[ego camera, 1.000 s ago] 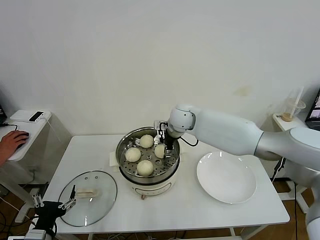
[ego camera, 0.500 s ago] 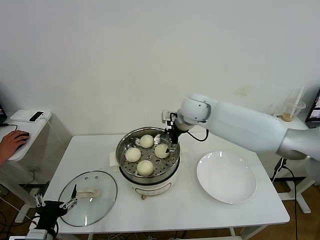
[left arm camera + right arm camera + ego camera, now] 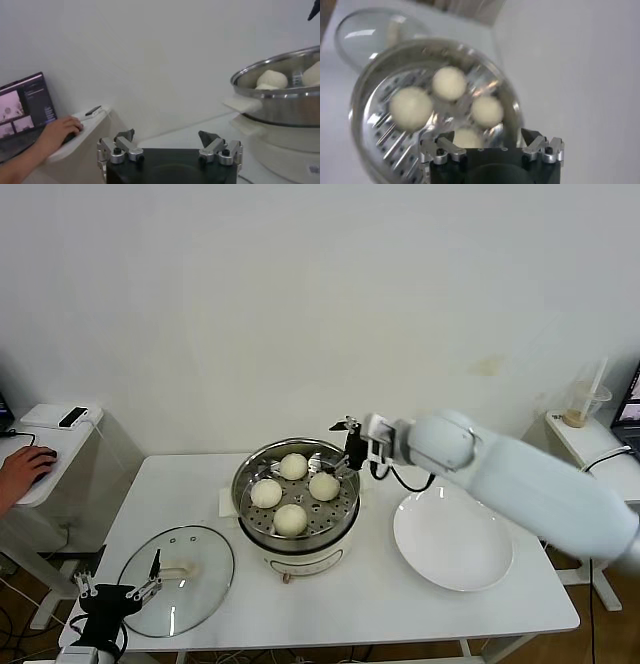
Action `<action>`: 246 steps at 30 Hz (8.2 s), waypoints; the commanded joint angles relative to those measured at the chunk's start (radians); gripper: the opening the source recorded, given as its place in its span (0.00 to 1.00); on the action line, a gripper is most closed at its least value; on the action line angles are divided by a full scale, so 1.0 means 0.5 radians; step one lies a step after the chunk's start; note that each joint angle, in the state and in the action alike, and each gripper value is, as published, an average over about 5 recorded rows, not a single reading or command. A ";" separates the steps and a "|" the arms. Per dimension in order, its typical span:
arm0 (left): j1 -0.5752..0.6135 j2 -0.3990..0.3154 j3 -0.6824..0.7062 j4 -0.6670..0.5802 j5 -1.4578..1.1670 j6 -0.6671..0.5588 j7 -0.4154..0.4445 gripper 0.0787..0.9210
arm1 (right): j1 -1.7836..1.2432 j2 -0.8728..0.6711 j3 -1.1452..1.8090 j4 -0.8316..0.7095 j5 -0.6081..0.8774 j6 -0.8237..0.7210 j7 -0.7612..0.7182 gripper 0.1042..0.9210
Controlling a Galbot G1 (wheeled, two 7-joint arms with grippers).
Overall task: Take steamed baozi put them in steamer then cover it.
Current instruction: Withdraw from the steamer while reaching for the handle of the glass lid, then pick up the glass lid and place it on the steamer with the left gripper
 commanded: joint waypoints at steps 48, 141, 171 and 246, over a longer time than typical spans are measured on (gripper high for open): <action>-0.325 0.262 0.250 0.993 2.656 -0.360 -0.425 0.88 | -3.231 1.156 3.096 0.591 -0.753 1.079 0.535 0.88; -0.505 0.572 -0.025 0.390 2.201 0.118 0.059 0.07 | -3.394 1.221 2.970 0.736 -0.988 1.122 0.504 0.88; -1.570 0.394 1.240 0.433 2.506 0.611 0.551 0.07 | -3.346 1.300 2.823 0.608 -1.251 1.094 0.504 0.88; -1.595 -0.291 1.414 0.763 3.101 0.641 0.661 0.08 | -3.272 1.299 2.670 0.513 -1.327 1.082 0.486 0.88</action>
